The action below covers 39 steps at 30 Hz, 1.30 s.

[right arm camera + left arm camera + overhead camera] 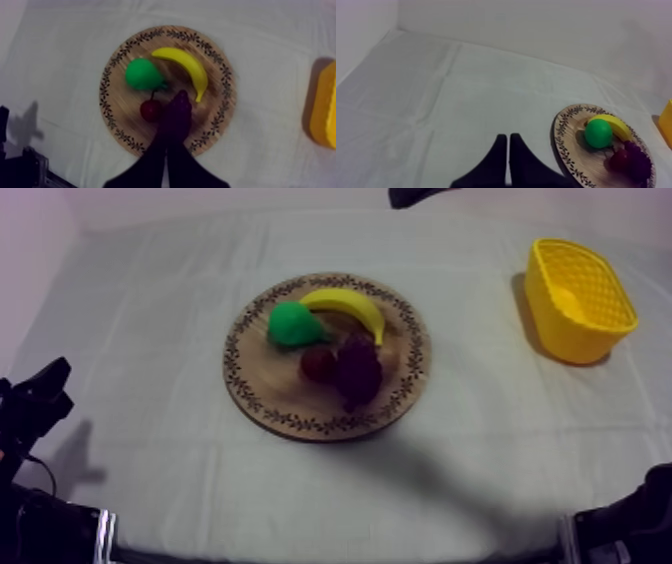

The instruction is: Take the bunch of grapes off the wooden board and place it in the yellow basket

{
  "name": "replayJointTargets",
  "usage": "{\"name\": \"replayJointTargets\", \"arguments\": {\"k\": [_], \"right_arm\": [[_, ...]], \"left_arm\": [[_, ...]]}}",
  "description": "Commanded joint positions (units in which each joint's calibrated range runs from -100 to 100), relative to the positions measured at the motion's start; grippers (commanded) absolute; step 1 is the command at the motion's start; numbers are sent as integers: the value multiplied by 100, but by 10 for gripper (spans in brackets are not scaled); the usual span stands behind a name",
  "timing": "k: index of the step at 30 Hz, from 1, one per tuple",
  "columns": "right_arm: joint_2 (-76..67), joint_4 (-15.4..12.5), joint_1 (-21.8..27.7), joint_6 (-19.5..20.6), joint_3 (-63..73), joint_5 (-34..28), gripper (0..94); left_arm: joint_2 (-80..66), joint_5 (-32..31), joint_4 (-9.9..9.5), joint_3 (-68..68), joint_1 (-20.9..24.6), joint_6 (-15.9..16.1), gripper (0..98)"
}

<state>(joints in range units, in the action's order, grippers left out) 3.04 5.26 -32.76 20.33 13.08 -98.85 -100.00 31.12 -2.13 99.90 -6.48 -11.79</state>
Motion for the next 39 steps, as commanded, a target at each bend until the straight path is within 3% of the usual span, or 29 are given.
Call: {"name": "replayJointTargets", "arguments": {"k": [1, 18, 20, 25, 27, 31, 39], "right_arm": [[291, 21, -14, 223, 7, -28, 2], [1600, -76, 18, 403, -20, -34, 27], [1642, -119, 34, 400, -37, -34, 138], [1621, -129, 56, 432, -61, -28, 648], [1591, -130, 64, 435, -77, -27, 790], [1546, -124, 77, 435, -180, -22, 897], [1643, -236, 115, 321, -868, 365, 929]], "left_arm": [[0, 0, 0, -1, 1, -1, 1], [0, 0, 0, -1, 1, -1, 1], [0, 0, 0, -1, 1, -1, 1], [0, 0, 0, -1, 1, -1, 1], [0, 0, 0, -1, 1, -1, 1], [0, 0, 0, -1, 1, -1, 1], [0, 0, 0, -1, 1, -1, 1]]}}
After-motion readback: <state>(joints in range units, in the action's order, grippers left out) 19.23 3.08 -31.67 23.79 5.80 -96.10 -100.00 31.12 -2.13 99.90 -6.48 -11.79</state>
